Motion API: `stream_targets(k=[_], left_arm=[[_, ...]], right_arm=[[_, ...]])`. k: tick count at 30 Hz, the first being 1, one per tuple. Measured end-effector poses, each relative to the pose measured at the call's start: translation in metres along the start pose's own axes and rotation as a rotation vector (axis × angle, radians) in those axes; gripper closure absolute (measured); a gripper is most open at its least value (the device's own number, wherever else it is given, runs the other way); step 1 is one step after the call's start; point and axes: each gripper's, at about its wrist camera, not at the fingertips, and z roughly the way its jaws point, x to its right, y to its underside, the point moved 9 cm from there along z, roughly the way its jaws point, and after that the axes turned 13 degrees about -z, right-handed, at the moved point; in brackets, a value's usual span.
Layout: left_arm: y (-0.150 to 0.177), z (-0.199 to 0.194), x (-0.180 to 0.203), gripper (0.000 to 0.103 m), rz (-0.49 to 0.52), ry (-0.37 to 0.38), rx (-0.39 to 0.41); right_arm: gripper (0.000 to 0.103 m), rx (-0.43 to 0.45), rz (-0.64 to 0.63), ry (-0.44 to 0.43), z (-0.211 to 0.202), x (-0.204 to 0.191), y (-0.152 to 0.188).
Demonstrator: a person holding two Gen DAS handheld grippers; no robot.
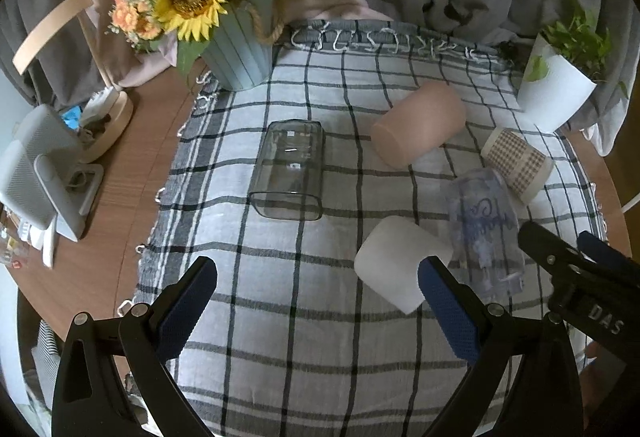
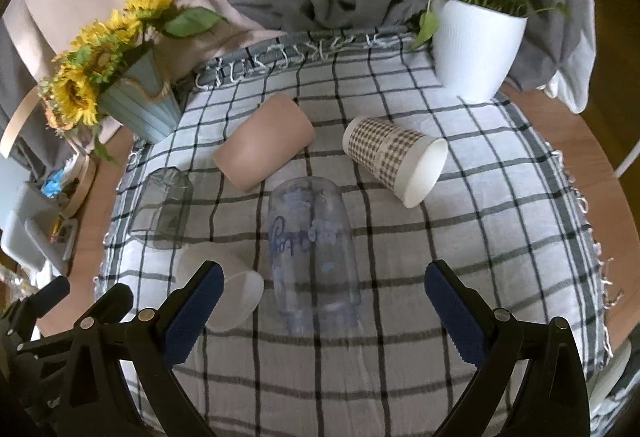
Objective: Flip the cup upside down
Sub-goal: 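Move the right tool toward the clear plastic cup lying on its side, then close the right gripper around the clear plastic cup's body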
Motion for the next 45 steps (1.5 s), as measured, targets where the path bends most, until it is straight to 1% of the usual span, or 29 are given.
stream_targets(k=[4,7,10,17,21,23,27,31,32,40,45], left_arm=[[-0.005,0.014,0.003,0.000,-0.007,0.002,-0.028],[-0.006,0.022,0.005,0.000,-0.002,-0.010,-0.040],[-0.006,0.028,0.006,0.000,0.007,-0.017,-0.051],[-0.007,0.040,0.005,0.000,0.005,-0.029,-0.068],[-0.007,0.042,0.005,0.000,0.008,-0.035,-0.067],[-0.008,0.042,0.005,0.000,0.012,-0.043,-0.061],[-0.009,0.043,0.005,0.000,0.015,-0.052,-0.056],[-0.008,0.042,0.005,0.000,0.014,-0.055,-0.056],[-0.009,0.042,0.005,0.000,0.012,-0.058,-0.053],[-0.005,0.036,0.007,0.000,-0.001,-0.053,-0.051],[0.000,0.026,0.012,0.000,-0.015,-0.032,-0.046]], right_arm=[[0.002,-0.043,0.022,-0.021,0.024,0.002,-0.003],[0.003,-0.076,0.030,-0.032,0.040,0.002,-0.002],[0.003,-0.091,0.032,-0.034,0.052,0.002,-0.001],[0.012,-0.147,0.053,-0.051,0.077,0.002,0.006],[0.012,-0.163,0.059,-0.072,0.087,-0.002,0.010],[0.015,-0.171,0.061,-0.083,0.091,-0.004,0.012],[0.017,-0.180,0.067,-0.113,0.097,-0.008,0.014],[0.030,-0.189,0.073,-0.144,0.103,-0.011,0.016],[0.032,-0.200,0.076,-0.155,0.105,-0.012,0.017],[0.032,-0.214,0.053,-0.168,0.102,-0.015,0.019],[0.032,-0.201,0.024,-0.168,0.089,-0.014,0.018]])
